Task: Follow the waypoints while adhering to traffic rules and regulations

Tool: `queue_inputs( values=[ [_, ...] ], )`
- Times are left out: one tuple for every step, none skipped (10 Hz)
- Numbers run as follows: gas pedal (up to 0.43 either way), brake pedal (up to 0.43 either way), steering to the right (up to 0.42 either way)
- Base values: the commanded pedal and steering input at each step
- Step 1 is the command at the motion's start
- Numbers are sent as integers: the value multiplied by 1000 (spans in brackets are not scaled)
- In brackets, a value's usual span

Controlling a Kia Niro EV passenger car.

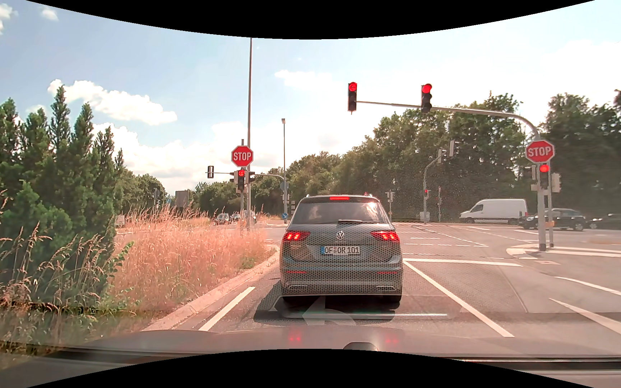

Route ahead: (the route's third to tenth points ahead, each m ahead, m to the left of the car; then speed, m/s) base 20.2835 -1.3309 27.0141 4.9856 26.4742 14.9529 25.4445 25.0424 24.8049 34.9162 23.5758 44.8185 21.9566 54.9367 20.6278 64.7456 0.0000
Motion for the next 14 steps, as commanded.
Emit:
queue_inputs(
  values=[
    [0, 201, 8],
    [0, 213, 8],
    [0, 220, 8],
    [0, 226, 8],
    [0, 226, 8],
    [0, 232, 8],
    [0, 232, 8],
    [0, 232, 8],
    [0, 232, 8],
    [0, 232, 8],
    [0, 232, 8],
    [0, 232, 8],
    [0, 232, 8],
    [0, 238, 8]
  ],
)
